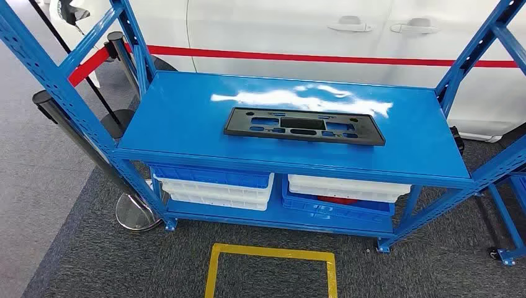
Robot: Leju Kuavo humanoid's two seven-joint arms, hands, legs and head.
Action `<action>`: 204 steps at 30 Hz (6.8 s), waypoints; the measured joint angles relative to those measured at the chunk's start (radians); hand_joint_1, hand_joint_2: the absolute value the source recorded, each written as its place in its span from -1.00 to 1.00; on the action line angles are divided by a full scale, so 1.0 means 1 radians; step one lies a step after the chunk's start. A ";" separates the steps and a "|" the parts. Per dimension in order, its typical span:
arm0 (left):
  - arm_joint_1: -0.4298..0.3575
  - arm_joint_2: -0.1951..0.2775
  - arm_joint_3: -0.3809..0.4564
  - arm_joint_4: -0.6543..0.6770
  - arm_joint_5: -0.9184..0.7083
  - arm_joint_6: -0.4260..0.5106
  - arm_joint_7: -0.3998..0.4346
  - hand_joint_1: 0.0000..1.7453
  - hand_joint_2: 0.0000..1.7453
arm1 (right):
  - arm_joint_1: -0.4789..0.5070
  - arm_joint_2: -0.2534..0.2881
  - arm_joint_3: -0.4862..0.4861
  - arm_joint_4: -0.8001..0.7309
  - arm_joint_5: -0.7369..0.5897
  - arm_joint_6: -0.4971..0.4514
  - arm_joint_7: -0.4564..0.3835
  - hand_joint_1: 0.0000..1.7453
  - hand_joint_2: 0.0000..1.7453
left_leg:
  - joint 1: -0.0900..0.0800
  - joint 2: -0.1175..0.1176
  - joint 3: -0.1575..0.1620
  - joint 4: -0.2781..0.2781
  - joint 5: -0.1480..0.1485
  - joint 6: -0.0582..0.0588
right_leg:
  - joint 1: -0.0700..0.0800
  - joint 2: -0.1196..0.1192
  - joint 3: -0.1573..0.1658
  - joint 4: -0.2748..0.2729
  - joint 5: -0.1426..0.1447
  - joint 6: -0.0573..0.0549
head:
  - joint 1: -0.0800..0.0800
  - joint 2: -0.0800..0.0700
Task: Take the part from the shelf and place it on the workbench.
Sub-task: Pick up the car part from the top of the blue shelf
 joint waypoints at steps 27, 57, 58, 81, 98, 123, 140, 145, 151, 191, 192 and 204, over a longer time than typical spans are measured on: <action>-0.014 -0.004 0.158 0.009 0.112 -0.028 -0.135 -1.00 -1.00 | 0.444 -0.190 1.013 -1.273 -0.142 -0.480 0.081 -1.00 1.00 | -0.003 -0.001 0.000 0.001 -0.004 0.002 | -0.003 -0.001 0.000 -0.001 -0.002 0.001 | 0.000 0.000; -0.017 -0.008 0.169 0.010 0.091 -0.034 -0.117 -1.00 1.00 | 0.457 -0.240 1.080 -1.259 -0.102 -0.424 0.218 -1.00 1.00 | 0.010 -0.001 -0.047 0.159 -0.118 -0.032 | -0.018 -0.007 -0.015 -0.010 0.023 -0.015 | -0.006 0.000; -0.017 -0.008 0.169 0.010 0.091 -0.034 -0.117 -1.00 1.00 | 0.457 -0.240 1.080 -1.257 -0.102 -0.424 0.219 -1.00 1.00 | 0.013 -0.001 -0.078 0.220 -0.141 -0.037 | -0.017 -0.007 -0.015 -0.010 0.022 -0.016 | -0.006 0.000; -0.029 0.007 0.159 0.019 0.031 -0.056 -0.094 -1.00 1.00 | 0.288 -0.403 1.201 -1.143 1.058 -0.523 0.884 -1.00 1.00 | 0.013 0.001 0.018 -0.006 -0.014 -0.010 | -0.019 -0.004 0.009 -0.016 0.004 0.023 | -0.005 0.000; -0.030 0.012 0.163 0.023 0.069 -0.078 -0.106 -1.00 -1.00 | 0.236 -0.433 1.289 -1.100 1.058 -0.524 0.959 -1.00 1.00 | 0.014 0.001 0.026 -0.018 -0.013 0.005 | -0.023 -0.005 0.012 -0.017 0.001 0.041 | -0.005 0.000; -0.027 0.014 0.163 0.026 0.052 -0.084 -0.109 -1.00 -1.00 | 0.206 -0.434 1.355 -1.035 1.056 -0.530 1.013 -1.00 1.00 | 0.025 0.001 -0.044 0.105 -0.026 -0.038 | -0.019 -0.001 -0.002 0.010 -0.004 -0.008 | -0.010 0.000; -0.030 0.016 0.163 0.029 0.052 -0.087 -0.108 -1.00 1.00 | 0.196 -0.442 1.362 -1.028 1.045 -0.532 1.028 -1.00 1.00 | 0.009 0.000 0.000 -0.004 -0.005 -0.010 | -0.019 -0.002 0.016 -0.015 -0.010 0.012 | -0.007 0.000; -0.030 0.016 0.163 0.029 0.053 -0.087 -0.109 -1.00 1.00 | 0.196 -0.442 1.363 -1.023 1.043 -0.532 1.031 -1.00 1.00 | 0.009 0.000 0.001 -0.003 -0.004 -0.009 | -0.019 -0.003 0.016 -0.016 -0.009 0.020 | -0.007 0.000; -0.030 0.016 0.163 0.029 0.053 -0.087 -0.109 -1.00 1.00 | 0.196 -0.442 1.363 -1.020 1.041 -0.532 1.032 -1.00 1.00 | 0.010 0.001 0.003 -0.003 -0.004 -0.009 | -0.018 -0.003 0.017 -0.014 -0.010 0.021 | -0.007 0.000; -0.034 0.036 0.107 0.029 -0.039 -0.138 -0.124 -1.00 -1.00 | -0.265 -0.532 1.171 -0.797 1.058 -0.217 0.996 -1.00 1.00 | 0.010 0.001 0.006 -0.003 -0.002 -0.009 | -0.019 -0.002 0.020 -0.011 -0.009 0.024 | -0.007 0.000; -0.034 0.036 0.105 0.029 -0.039 -0.138 -0.124 -1.00 -1.00 | -0.280 -0.532 1.171 -0.788 1.058 -0.214 0.994 -1.00 1.00 | 0.010 0.001 0.006 -0.003 -0.002 -0.009 | -0.019 -0.002 0.020 -0.011 -0.009 0.024 | -0.007 0.000; -0.046 0.040 0.194 0.029 0.370 -0.084 -0.094 -1.00 -1.00 | -0.362 -0.526 1.245 -0.723 1.058 -0.197 1.056 -1.00 1.00 | 0.010 0.001 0.005 -0.003 -0.002 -0.009 | -0.018 -0.002 0.019 -0.011 -0.009 0.024 | -0.007 0.000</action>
